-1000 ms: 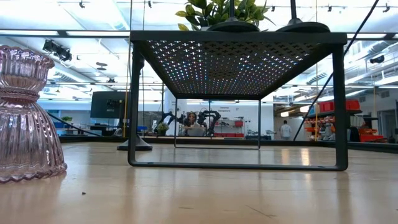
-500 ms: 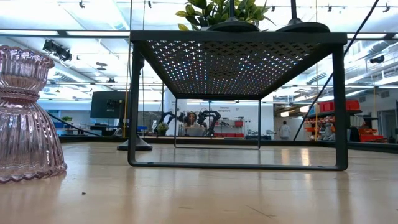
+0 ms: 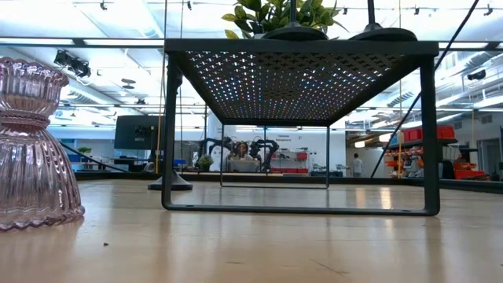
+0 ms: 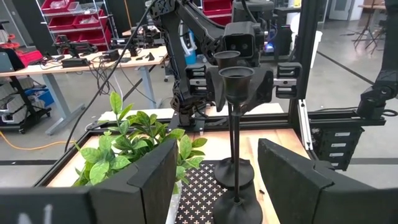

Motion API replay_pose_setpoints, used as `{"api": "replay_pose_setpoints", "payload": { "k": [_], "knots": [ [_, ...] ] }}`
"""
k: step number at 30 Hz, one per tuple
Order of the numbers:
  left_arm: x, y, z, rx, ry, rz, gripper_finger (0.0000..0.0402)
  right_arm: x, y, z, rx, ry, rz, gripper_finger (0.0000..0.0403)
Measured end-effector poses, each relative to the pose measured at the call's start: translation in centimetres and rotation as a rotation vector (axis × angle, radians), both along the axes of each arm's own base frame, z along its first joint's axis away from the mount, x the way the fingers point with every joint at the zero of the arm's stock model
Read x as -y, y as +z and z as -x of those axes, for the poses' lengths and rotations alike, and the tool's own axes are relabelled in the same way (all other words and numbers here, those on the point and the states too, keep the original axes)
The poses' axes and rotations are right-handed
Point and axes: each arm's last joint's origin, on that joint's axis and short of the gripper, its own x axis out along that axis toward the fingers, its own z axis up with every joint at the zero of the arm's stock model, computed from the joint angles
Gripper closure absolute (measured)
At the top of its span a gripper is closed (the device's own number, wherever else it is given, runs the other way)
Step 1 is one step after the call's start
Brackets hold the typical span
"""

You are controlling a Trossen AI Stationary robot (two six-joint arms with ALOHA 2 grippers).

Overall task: Pick & Place candle stick holders
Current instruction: Align the black candle holder with the other black candle holders on the shelf

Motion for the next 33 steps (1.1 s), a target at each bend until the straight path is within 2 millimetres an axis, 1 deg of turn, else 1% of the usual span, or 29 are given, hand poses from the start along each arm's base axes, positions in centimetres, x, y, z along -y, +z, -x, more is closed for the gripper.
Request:
{"api": "replay_pose_setpoints", "payload": {
  "k": [6,12,17,24,28,31,33],
  "knots": [
    [0.0,-0.2,0.0,-0.021,0.000,-0.013,0.0177,0.0,0.0,0.0,-0.001,-0.001,0.007,0.0209],
    [-0.2,-1.0,0.2,-0.095,0.032,-0.054,0.0177,0.0,0.0,0.0,-0.006,0.001,0.031,0.0202],
    [-0.6,-1.9,0.5,-0.163,0.120,-0.064,0.0177,-0.1,0.6,1.1,-0.014,0.018,0.049,0.0202],
    [-1.0,-2.6,1.7,-0.231,0.239,-0.072,0.0177,-0.7,1.0,2.8,-0.019,-0.032,0.061,0.0202],
    [-2.0,-3.2,3.0,-0.273,0.361,-0.059,0.0177,-1.2,1.0,3.5,-0.017,-0.072,0.072,0.0202],
    [-2.9,-3.6,4.2,-0.294,0.439,-0.010,0.0177,-1.5,1.0,3.9,-0.013,-0.095,0.078,0.0202],
    [-3.3,-4.4,5.0,-0.288,0.470,0.006,0.0177,-1.6,1.0,4.2,-0.009,-0.123,0.080,0.0202]
  ]
}}
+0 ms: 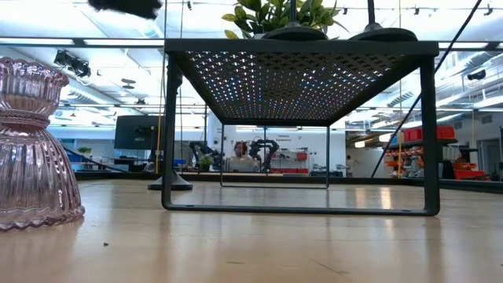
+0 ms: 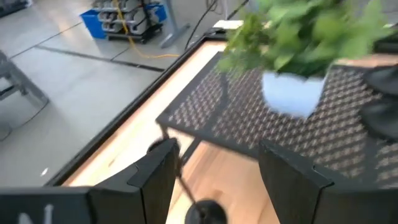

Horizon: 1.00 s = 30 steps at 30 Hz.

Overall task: Pick & Place candle stick holders
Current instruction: Align the black candle holder with the other black candle holders on the shelf

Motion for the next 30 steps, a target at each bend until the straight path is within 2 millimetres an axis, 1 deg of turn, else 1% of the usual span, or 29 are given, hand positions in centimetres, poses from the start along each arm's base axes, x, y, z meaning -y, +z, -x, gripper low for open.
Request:
{"api": "replay_pose_setpoints", "payload": {
  "k": [3,6,9,13,17,20,23,26,30],
  "knots": [
    [-0.6,-1.6,1.0,0.027,0.040,0.016,0.0177,-0.1,0.0,0.2,0.007,-0.037,0.003,0.0202],
    [-1.6,-3.9,2.3,0.060,0.100,0.033,0.0177,-0.1,0.2,0.4,0.014,-0.070,0.013,0.0202],
    [-2.4,-6.1,3.3,0.103,0.132,0.087,0.0177,0.0,0.7,0.5,0.031,-0.111,0.021,0.0202],
    [-3.1,-9.1,4.1,0.139,0.136,0.100,0.0177,0.0,1.5,0.5,0.045,-0.139,0.045,0.0202],
    [-3.6,-11.4,4.1,0.165,0.115,0.083,0.0177,0.1,2.2,0.5,0.062,-0.143,0.052,0.0202],
    [-3.8,-12.4,3.7,0.171,0.043,0.069,0.0177,0.2,2.5,0.6,0.066,-0.165,0.048,0.0202],
    [-4.6,-13.1,3.3,0.201,-0.007,0.064,0.0177,0.3,2.5,0.6,0.061,-0.189,0.048,0.0202],
    [-5.4,-13.2,3.0,0.248,-0.041,0.055,0.0177,0.2,2.5,0.6,0.063,-0.181,0.048,0.0202],
    [-6.5,-13.3,2.7,0.248,-0.082,0.049,0.0177,0.2,2.5,0.6,0.070,-0.151,0.049,0.0202]
  ]
}}
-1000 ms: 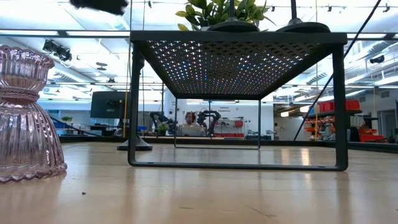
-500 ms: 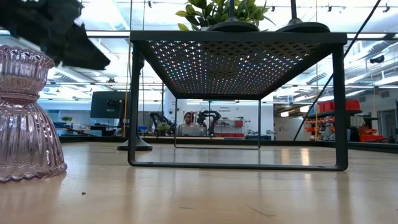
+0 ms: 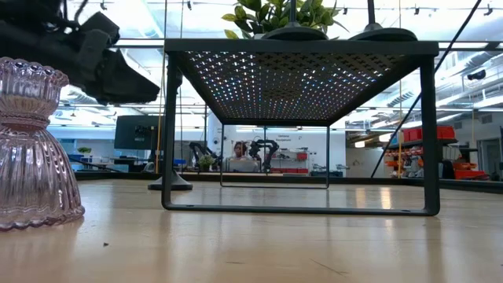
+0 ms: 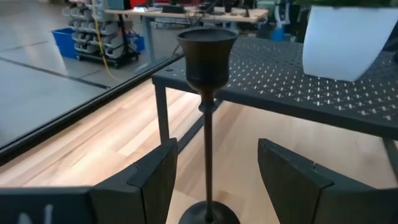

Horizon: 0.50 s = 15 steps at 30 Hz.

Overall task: Pick & Place candle stick holders
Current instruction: Align the black candle holder with the other black candle holders on the shelf

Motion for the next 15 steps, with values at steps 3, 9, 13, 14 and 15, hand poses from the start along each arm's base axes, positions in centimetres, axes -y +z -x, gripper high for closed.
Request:
{"api": "replay_pose_setpoints", "payload": {
  "k": [3,9,13,14,15],
  "knots": [
    [-0.7,-0.1,-0.3,-0.012,-0.037,0.013,0.0177,0.0,0.0,0.0,-0.002,0.000,0.004,0.0202],
    [-2.0,0.0,-0.6,-0.010,-0.060,0.036,0.0177,0.0,0.0,0.0,-0.009,-0.004,0.018,0.0202],
    [-2.7,0.1,-0.8,0.002,-0.079,0.035,0.0177,0.0,0.0,0.0,-0.012,-0.009,0.020,0.0202],
    [-2.8,0.2,-0.9,0.012,-0.090,0.038,0.0177,0.0,0.0,0.0,-0.012,-0.009,0.021,0.0202],
    [-2.9,0.2,-1.0,0.020,-0.101,0.043,0.0177,0.0,0.0,0.0,-0.013,-0.010,0.022,0.0202]
  ]
}}
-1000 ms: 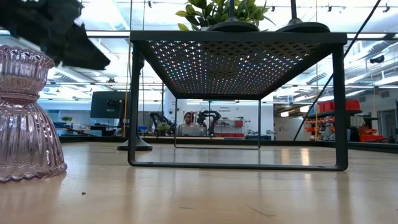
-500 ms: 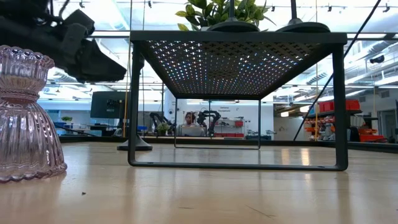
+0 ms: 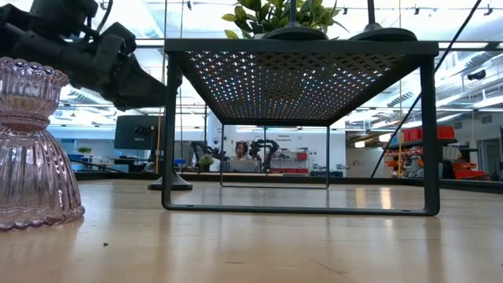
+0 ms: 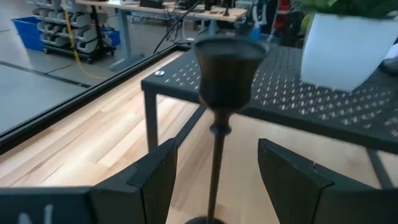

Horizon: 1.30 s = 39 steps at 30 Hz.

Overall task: Pick & Place candle stick holders
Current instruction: Align the black candle holder with the other black candle holders on the shelf

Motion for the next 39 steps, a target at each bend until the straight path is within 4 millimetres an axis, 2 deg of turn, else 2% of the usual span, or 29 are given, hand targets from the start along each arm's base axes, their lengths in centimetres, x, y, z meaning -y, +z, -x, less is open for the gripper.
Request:
{"api": "replay_pose_setpoints", "payload": {
  "k": [12,20,29,39],
  "knots": [
    [-1.0,-1.7,-1.3,-0.066,0.031,-0.013,0.0188,0.0,0.0,0.0,-0.002,0.000,0.004,0.0202],
    [-1.1,-1.7,-1.7,-0.048,0.001,-0.036,0.0264,0.0,0.0,0.0,-0.002,0.000,0.004,0.0202],
    [-1.0,-1.7,-1.7,-0.052,-0.006,-0.036,0.0382,0.0,0.0,0.0,-0.002,0.000,0.004,0.0202],
    [-1.1,-1.5,-1.7,-0.027,0.001,-0.028,0.0387,0.0,0.0,0.0,-0.003,-0.001,0.004,0.0202]
  ]
}}
